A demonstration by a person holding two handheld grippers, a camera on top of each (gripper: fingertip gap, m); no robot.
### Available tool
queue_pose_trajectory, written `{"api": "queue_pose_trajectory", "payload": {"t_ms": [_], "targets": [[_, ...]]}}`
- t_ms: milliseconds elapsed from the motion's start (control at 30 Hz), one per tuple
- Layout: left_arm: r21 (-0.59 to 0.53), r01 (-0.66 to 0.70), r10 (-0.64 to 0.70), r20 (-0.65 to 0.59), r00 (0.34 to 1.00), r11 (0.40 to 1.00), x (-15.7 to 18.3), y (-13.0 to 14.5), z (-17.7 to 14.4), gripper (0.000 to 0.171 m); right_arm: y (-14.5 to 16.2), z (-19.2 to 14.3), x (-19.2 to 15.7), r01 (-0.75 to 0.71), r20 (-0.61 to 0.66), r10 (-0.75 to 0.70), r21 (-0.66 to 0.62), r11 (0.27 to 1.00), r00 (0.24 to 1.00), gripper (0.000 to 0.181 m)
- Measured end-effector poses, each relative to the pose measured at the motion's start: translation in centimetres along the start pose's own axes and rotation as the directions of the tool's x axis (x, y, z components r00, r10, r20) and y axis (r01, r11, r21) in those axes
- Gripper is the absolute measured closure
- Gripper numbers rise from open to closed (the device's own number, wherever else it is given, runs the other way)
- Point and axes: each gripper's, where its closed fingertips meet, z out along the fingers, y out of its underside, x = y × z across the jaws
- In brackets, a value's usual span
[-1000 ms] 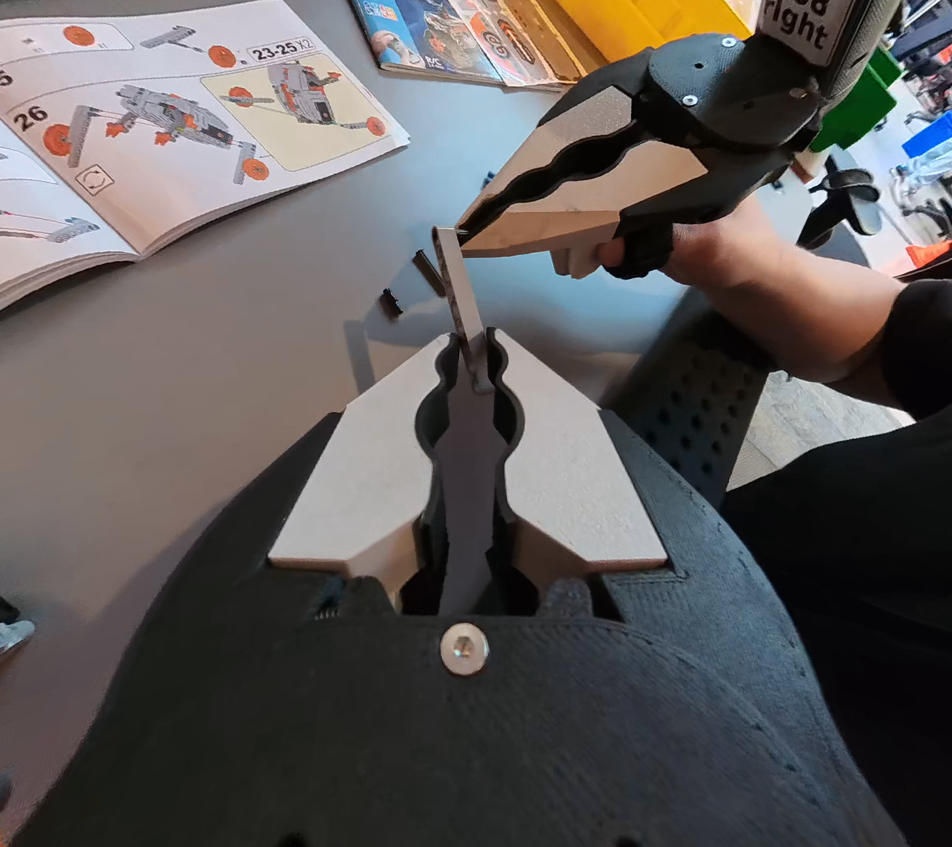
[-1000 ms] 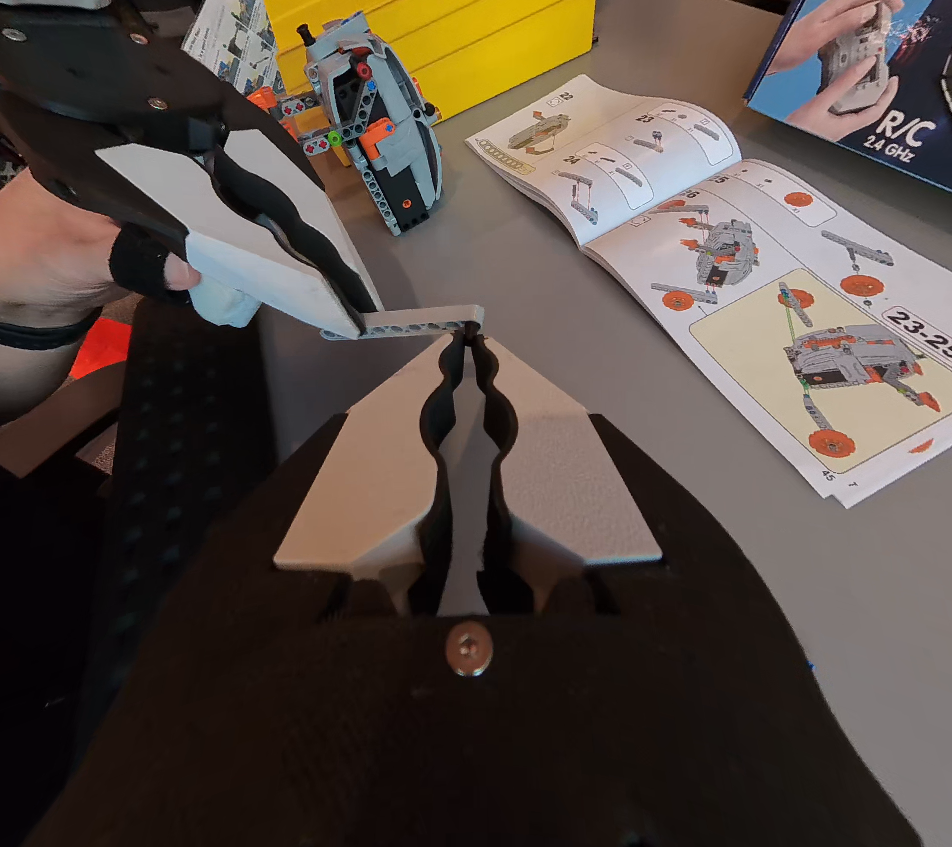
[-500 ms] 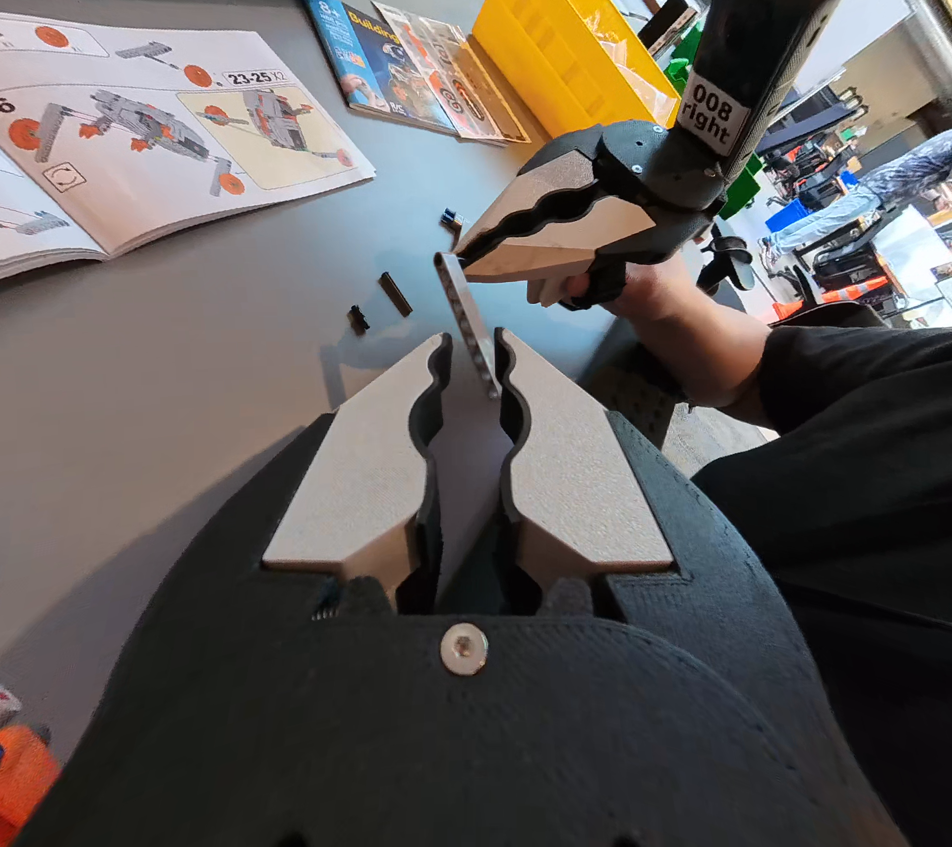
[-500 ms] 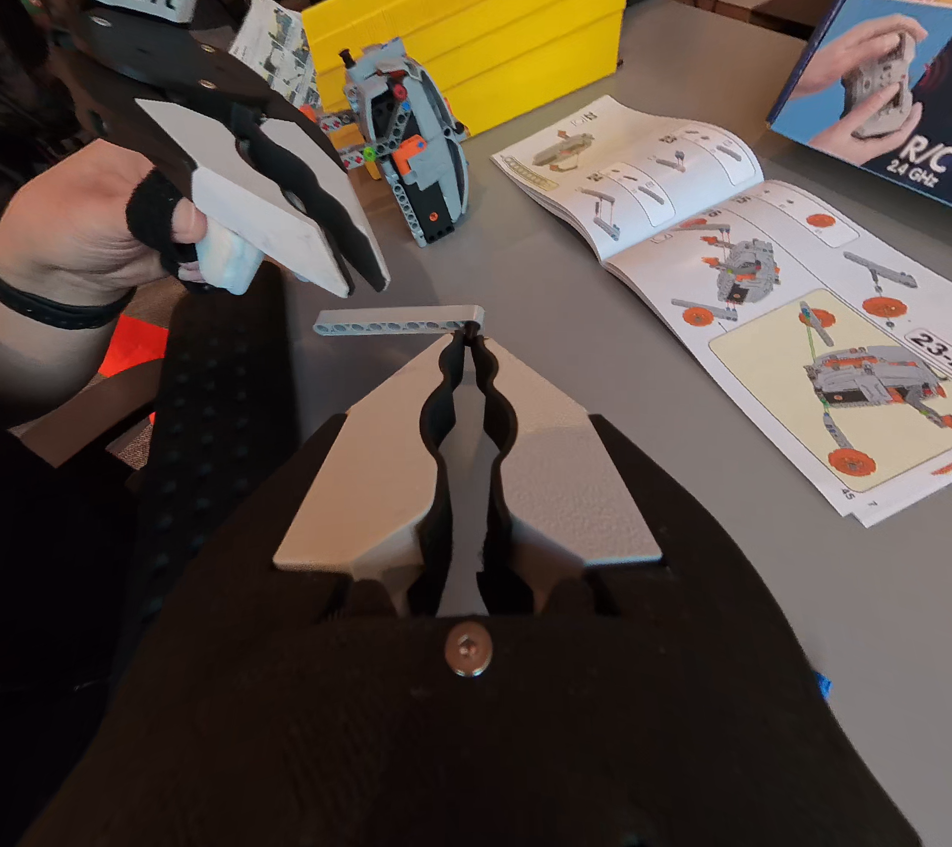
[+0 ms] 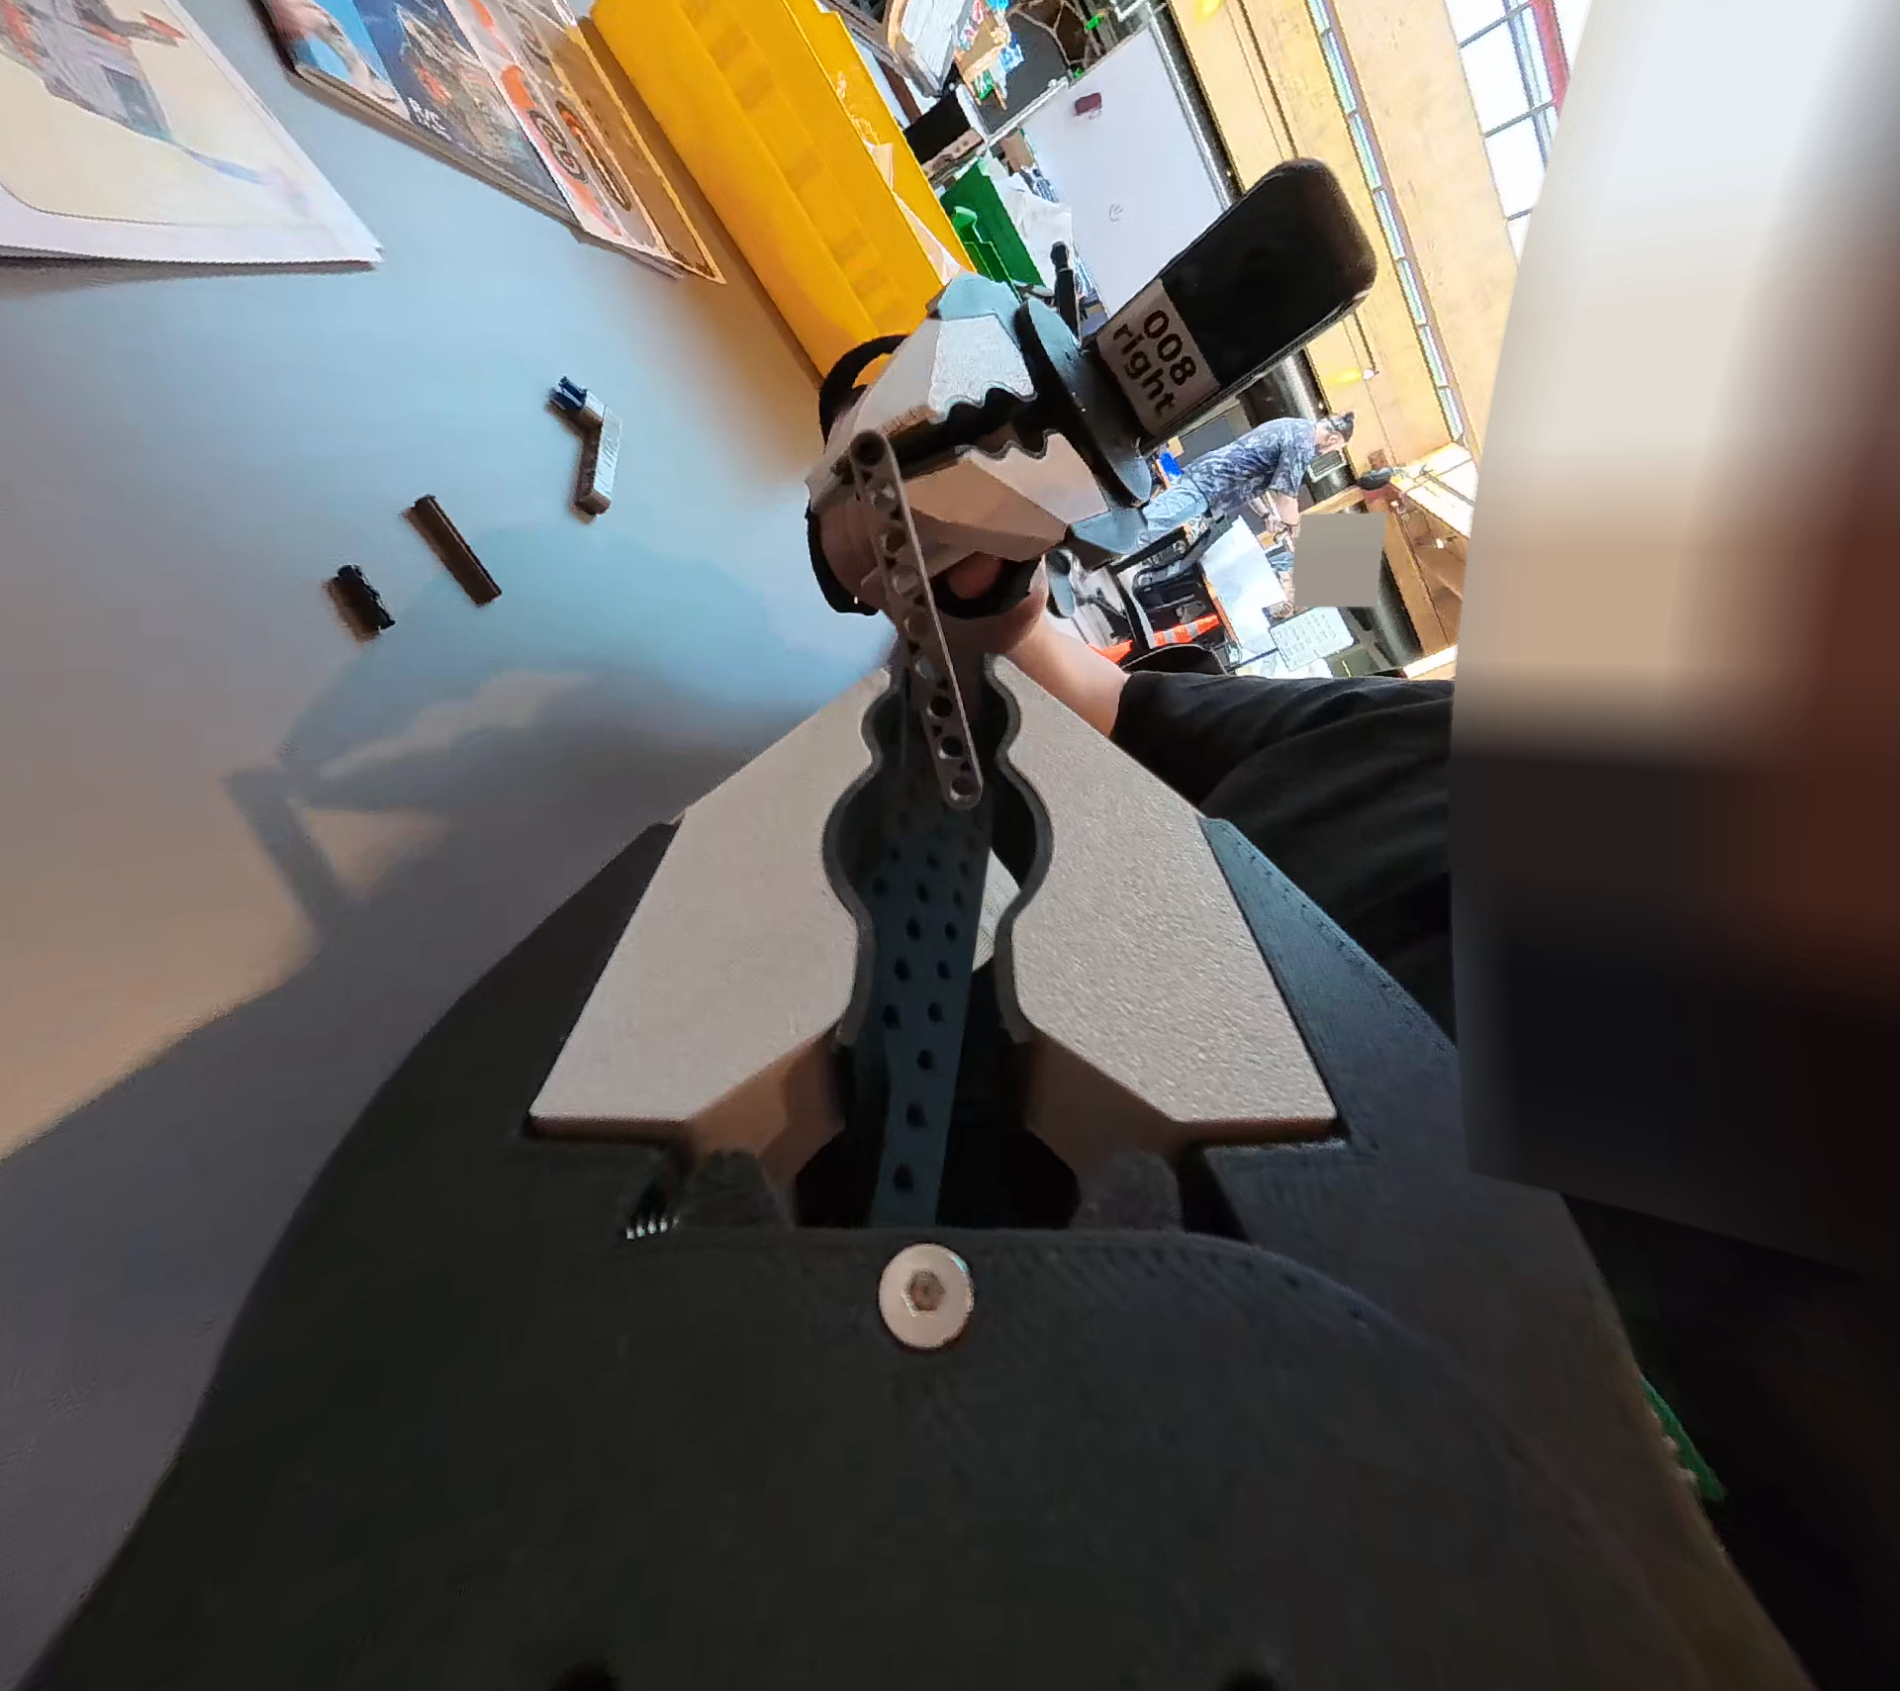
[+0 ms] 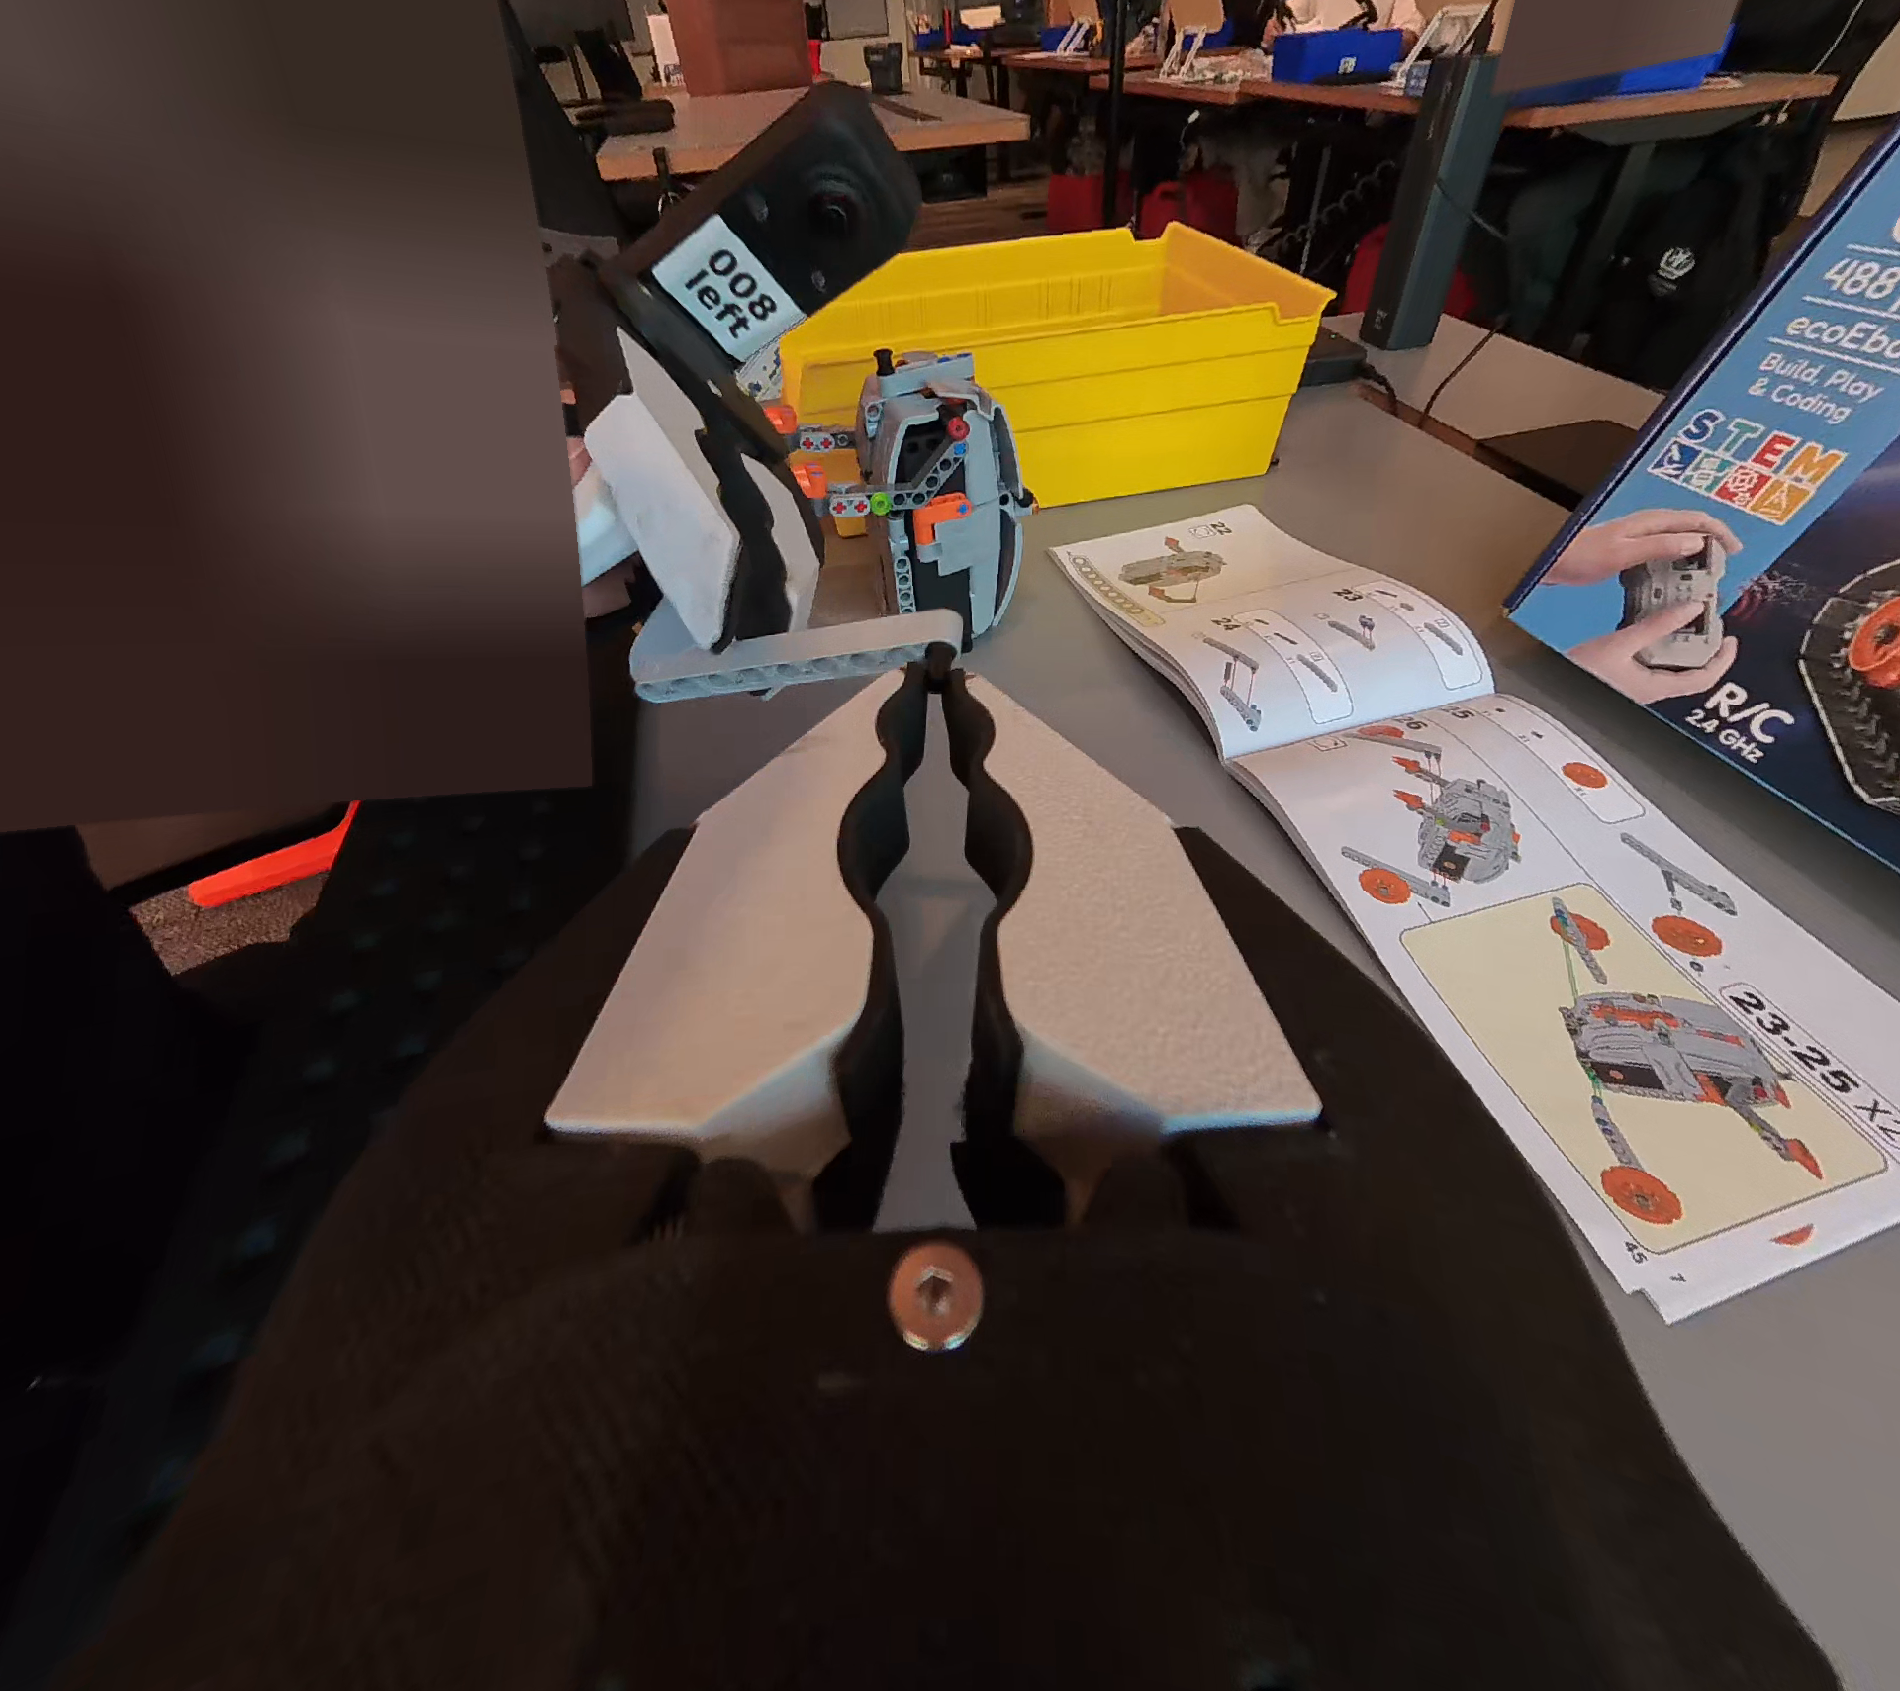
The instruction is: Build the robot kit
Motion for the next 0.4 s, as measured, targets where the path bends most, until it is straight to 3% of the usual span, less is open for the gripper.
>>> {"api": "queue_pose_trajectory", "payload": {"t_ms": [100,300,400], "targets": [[-0.014,0.002,-0.002,0.006,1.0,1.0,-0.1,0.2,0.2,0.156,0.1,0.0,0.2,0.004,-0.013,-0.004,0.0,1.0,1.0,0.18],[-0.012,0.0,0.0,0.013,1.0,1.0,-0.4,0.1,0.3,0.166,-0.2,0.0,0.0,-0.025,0.024,0.024,0.037,0.999,0.999,0.179],[0.046,0.055,-0.053,-0.058,0.997,0.997,0.7,-1.1,-0.6,0.166,-0.8,-0.4,0.6,-0.021,0.006,0.02,0.078,0.997,1.0,0.159]]}}
